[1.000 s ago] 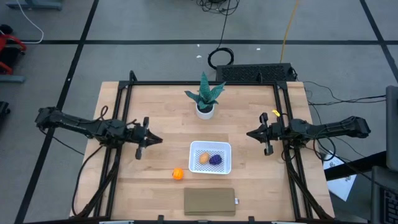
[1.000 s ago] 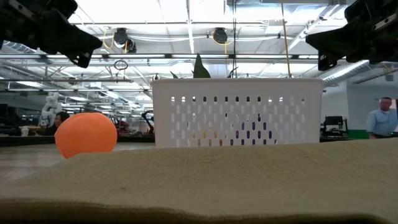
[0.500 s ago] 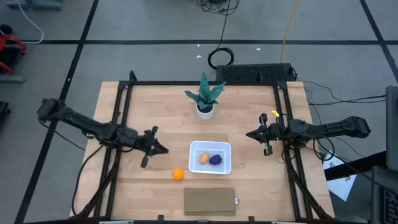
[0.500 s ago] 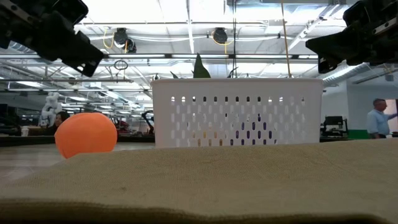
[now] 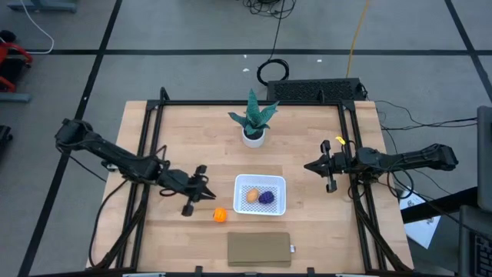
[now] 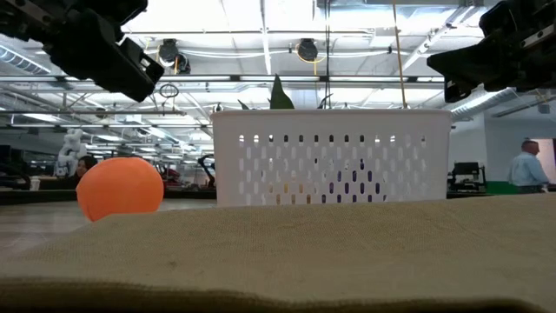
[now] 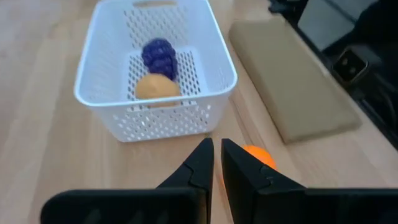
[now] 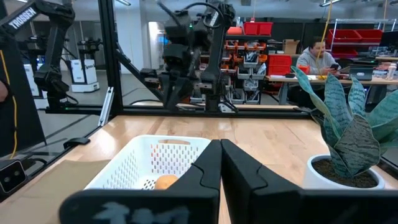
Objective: Pick and placing Produce into tupperware
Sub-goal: Put the orange into the white basket
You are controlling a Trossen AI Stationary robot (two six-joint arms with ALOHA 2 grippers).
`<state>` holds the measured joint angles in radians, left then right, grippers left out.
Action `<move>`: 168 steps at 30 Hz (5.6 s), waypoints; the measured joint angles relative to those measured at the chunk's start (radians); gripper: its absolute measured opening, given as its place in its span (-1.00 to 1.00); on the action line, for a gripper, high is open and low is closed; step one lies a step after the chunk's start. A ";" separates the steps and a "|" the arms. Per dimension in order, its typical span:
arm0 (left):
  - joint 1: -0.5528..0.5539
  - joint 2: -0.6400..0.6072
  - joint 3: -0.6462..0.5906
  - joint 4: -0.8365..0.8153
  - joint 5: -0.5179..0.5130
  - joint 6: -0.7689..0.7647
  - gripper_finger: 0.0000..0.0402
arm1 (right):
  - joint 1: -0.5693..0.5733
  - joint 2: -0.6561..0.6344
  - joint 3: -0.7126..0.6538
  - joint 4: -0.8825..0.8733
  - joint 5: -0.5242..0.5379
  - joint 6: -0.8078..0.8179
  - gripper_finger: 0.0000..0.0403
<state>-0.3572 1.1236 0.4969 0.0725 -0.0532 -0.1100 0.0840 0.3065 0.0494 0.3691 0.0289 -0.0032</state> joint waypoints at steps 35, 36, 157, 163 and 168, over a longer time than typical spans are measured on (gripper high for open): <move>-0.311 0.102 0.199 -0.176 -0.327 -0.779 -0.84 | 0.000 0.000 0.000 0.007 0.000 0.018 -1.00; -0.325 0.107 0.199 -0.154 -0.346 -0.788 -0.84 | 0.000 0.000 0.000 0.007 0.000 0.018 -1.00; -0.112 0.857 0.964 -1.041 -0.021 -1.323 0.98 | 0.001 0.003 0.000 -0.045 -0.008 0.071 -1.00; -0.109 0.870 0.964 -1.043 -0.025 -1.305 0.98 | 0.001 0.003 0.000 -0.045 -0.008 0.071 -1.00; -0.109 0.866 0.965 -1.040 -0.034 -1.305 0.98 | 0.001 0.003 0.000 -0.045 -0.008 0.071 -1.00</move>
<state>-0.4660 1.9896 1.4616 -0.9676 -0.0874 -1.4151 0.0849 0.3096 0.0494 0.3237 0.0204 0.0673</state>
